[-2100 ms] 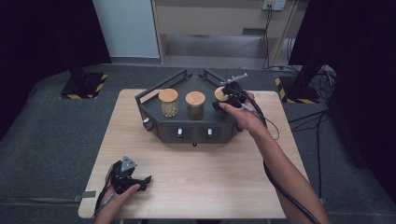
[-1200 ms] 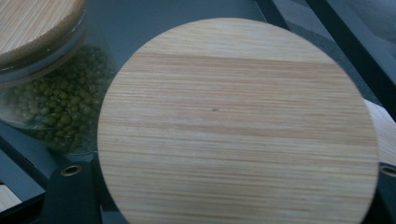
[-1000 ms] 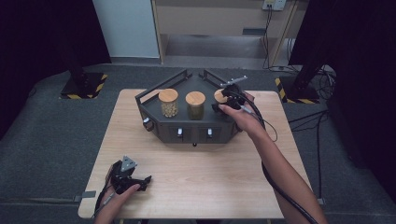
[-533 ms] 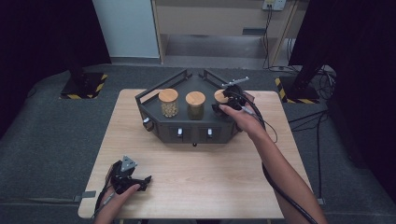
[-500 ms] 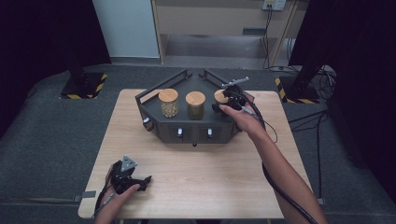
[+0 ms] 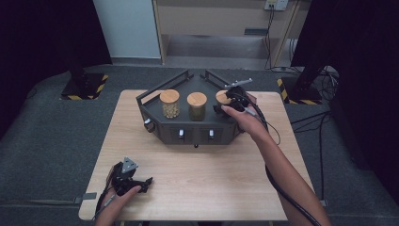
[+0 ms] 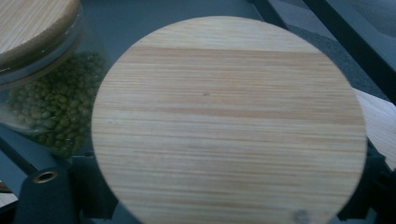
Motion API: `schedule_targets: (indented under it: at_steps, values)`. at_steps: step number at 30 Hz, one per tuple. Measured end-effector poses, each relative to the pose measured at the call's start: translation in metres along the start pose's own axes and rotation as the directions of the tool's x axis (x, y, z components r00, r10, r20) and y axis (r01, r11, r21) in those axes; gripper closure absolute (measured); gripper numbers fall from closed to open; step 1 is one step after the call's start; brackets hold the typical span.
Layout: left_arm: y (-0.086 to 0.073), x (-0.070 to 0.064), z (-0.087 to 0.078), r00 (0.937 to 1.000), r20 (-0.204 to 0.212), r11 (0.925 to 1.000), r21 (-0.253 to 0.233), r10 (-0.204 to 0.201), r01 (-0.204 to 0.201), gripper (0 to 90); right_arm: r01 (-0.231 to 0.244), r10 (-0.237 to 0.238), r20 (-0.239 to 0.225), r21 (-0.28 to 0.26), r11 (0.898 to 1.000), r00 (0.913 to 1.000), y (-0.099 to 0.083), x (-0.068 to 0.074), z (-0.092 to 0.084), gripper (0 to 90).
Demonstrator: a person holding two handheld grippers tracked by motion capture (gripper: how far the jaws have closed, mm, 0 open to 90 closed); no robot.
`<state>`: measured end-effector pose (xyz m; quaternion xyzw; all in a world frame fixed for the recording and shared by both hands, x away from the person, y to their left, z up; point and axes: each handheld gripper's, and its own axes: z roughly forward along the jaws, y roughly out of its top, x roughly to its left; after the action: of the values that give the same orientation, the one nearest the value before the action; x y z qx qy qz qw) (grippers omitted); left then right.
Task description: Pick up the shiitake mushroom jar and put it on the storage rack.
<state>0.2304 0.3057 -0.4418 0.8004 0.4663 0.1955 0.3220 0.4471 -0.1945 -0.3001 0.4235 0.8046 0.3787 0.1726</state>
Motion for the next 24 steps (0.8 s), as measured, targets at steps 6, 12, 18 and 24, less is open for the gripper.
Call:
schedule_targets:
  at_steps: [6,12,18,24]
  values:
    - [0.000,0.000,0.000,1.0000,0.000,1.0000,0.000,0.001,-0.001,0.0,0.004,-0.004,-0.001,-0.020,1.000,1.0000,-0.005,0.002,-0.005,9.1]
    - [0.000,0.000,0.000,1.0000,0.000,1.0000,0.000,0.001,-0.001,0.0,0.010,-0.010,0.003,-0.045,0.999,0.9999,-0.009,0.004,-0.017,6.1]
    - [0.000,0.000,0.000,1.0000,0.000,1.0000,0.000,0.001,-0.001,0.0,0.008,-0.007,0.016,-0.070,0.998,0.9998,-0.015,0.004,-0.030,4.7]
    - [0.000,0.000,0.000,1.0000,0.000,1.0000,0.000,0.000,0.000,0.0,0.014,-0.013,0.010,-0.083,0.996,0.9999,-0.022,0.005,-0.041,4.0]
